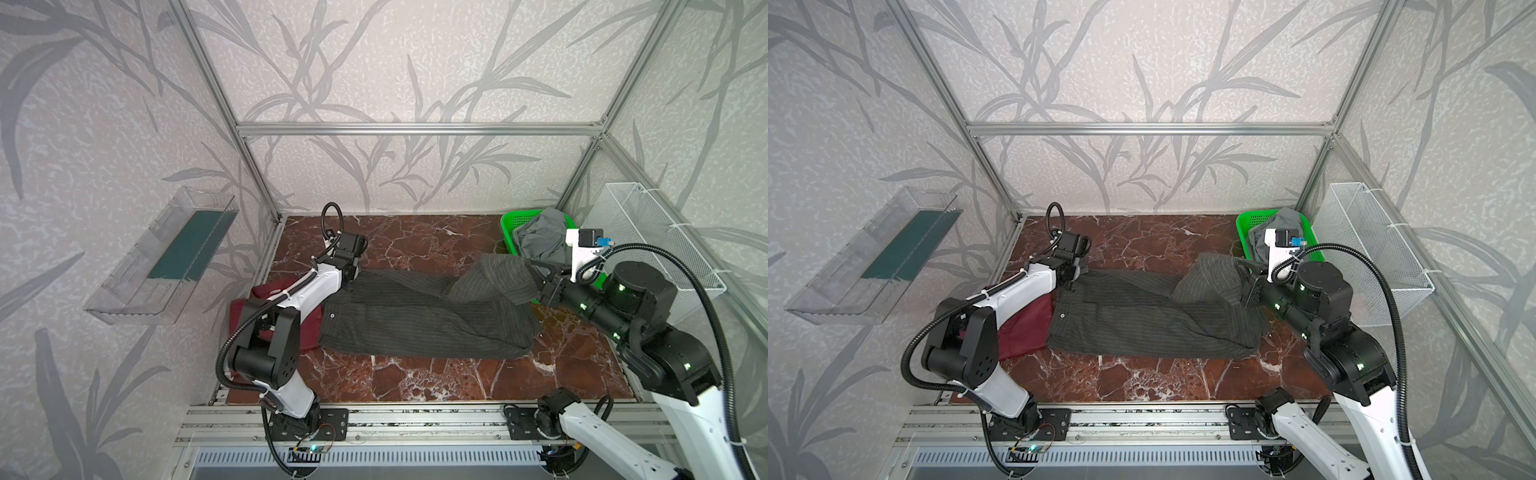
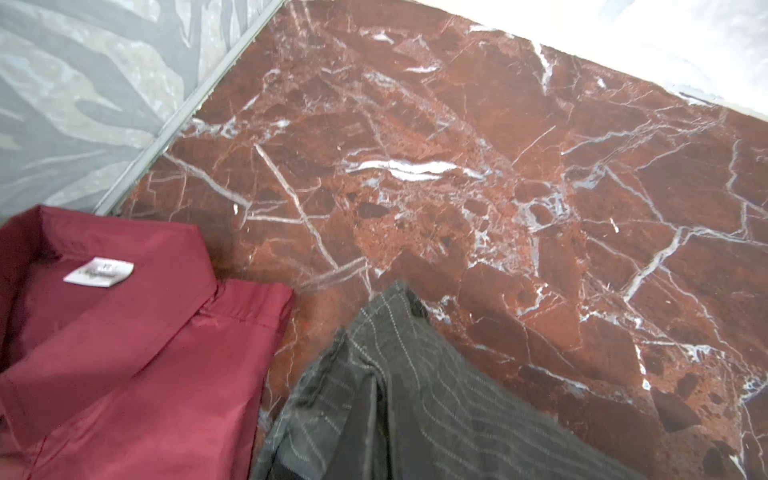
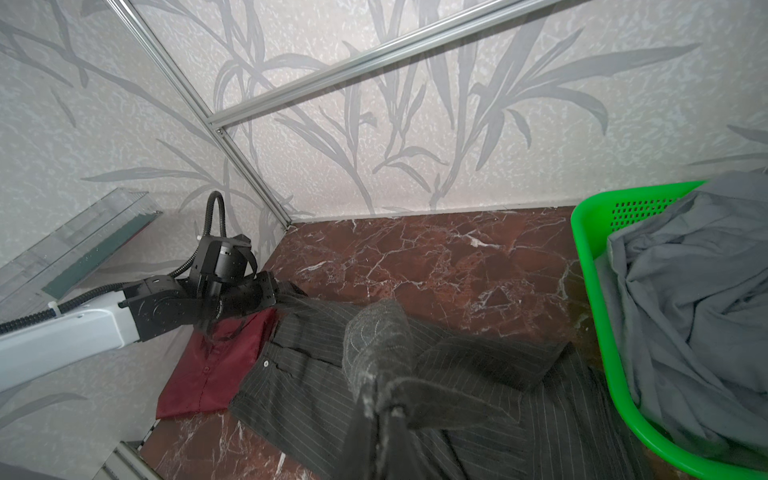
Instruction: Fold and stack the long sleeve shirts
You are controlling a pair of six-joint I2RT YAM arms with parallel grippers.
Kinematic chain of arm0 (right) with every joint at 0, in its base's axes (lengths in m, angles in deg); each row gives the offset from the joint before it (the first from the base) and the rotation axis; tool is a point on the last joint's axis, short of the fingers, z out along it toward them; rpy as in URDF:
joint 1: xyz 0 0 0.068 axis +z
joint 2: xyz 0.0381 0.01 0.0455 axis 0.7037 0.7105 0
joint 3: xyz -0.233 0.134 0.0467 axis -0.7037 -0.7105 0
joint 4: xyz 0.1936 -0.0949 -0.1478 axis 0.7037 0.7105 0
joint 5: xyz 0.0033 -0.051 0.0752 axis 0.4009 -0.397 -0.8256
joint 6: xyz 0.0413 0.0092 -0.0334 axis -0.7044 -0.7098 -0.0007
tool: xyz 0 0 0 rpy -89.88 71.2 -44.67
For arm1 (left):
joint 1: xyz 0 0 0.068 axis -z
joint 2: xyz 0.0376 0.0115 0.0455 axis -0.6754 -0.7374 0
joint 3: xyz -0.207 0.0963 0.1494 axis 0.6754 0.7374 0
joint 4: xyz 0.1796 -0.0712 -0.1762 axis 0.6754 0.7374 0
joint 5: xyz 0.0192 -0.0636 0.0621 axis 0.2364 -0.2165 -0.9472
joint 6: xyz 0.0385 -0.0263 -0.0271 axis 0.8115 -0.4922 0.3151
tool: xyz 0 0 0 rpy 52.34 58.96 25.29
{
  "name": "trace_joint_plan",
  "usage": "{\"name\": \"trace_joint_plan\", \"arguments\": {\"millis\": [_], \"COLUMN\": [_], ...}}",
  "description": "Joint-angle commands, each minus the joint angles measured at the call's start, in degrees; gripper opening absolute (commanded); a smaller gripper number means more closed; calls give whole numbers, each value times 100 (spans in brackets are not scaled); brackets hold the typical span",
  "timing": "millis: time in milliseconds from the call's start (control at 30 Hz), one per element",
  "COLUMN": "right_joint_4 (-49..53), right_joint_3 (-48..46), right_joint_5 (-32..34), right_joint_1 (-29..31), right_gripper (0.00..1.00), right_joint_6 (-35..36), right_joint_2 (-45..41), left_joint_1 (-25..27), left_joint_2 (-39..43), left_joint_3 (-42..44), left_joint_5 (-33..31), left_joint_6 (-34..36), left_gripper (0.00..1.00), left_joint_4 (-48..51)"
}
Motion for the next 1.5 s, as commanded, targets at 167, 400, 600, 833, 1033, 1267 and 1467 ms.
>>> {"name": "trace_joint_plan", "arguments": {"millis": [167,400,600,833,1033,1267,1467], "right_joint_4": [784,1348,1515,1517,1437,1417,1389], "right_joint_3": [320,533,522,538,415,324,260], "right_joint_5": [-183,-597,-565,-455,-451,-532,-545], "right_joint_1": [-2,2,-2,-2,-2,-3,-2], "right_gripper": [0,0,0,0,0,0,0], "right_joint_6": [273,462,497,557,576,611,607], "right_joint_2": [-112,-248,-328,-354,-403,-423,-484], "left_joint_1": [96,93,93,-55,-86,-231,-369], "left_joint_2": [360,996,1443,1374,454,-103,-442], "left_joint_3": [597,1127,1258,1225,587,245,104], "left_joint_5": [-201,-182,-91,-120,-15,536,579], "left_joint_6": [-892,-1343,-1417,-1356,-1654,-1578,-1475], "left_gripper": [17,23,27,56,55,53,39], "left_joint_4": [271,485,640,293,1017,730,672]}}
